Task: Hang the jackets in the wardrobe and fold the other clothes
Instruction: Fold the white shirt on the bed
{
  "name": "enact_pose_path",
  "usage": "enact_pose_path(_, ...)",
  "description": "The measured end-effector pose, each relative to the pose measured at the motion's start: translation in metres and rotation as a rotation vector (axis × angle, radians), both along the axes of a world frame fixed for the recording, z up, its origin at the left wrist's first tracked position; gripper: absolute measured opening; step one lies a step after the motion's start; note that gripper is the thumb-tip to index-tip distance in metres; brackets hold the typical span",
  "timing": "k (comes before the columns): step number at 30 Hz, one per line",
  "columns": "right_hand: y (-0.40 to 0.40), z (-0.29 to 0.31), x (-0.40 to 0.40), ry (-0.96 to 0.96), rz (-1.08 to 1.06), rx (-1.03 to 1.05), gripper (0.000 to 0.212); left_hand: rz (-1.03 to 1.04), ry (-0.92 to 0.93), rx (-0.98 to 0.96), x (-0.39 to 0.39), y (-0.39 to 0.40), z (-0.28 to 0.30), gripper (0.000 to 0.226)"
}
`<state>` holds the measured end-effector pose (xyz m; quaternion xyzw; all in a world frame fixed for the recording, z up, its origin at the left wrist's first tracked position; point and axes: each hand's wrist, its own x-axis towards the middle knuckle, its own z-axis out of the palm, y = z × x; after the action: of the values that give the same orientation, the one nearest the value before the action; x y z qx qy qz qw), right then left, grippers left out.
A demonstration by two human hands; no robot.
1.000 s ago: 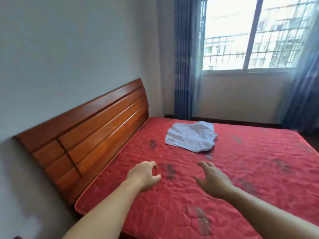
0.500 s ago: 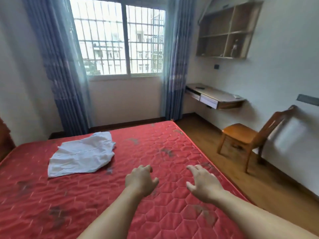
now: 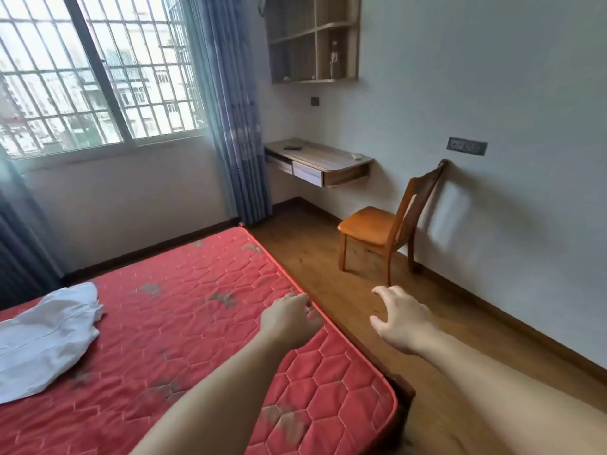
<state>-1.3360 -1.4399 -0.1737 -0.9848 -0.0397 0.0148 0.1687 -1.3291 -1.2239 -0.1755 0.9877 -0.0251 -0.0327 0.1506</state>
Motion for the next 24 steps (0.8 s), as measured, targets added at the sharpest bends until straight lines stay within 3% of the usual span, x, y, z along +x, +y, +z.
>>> enact_pose_path(10,-0.150,0.005,0.141,-0.056,0.068,0.020,0.056,0.047,0.031,-0.022,0.147,-0.153,-0.016,0.049)
enact_pose_path(17,-0.218,-0.027,0.304,-0.004,0.183,-0.072,0.056,0.231,0.066,-0.092,0.294,-0.212,-0.073,0.049)
enact_pose_path(24,-0.256,-0.032,0.461,0.030,0.353,-0.093,0.056,0.361,0.064,-0.140,0.423,-0.260,-0.066,0.047)
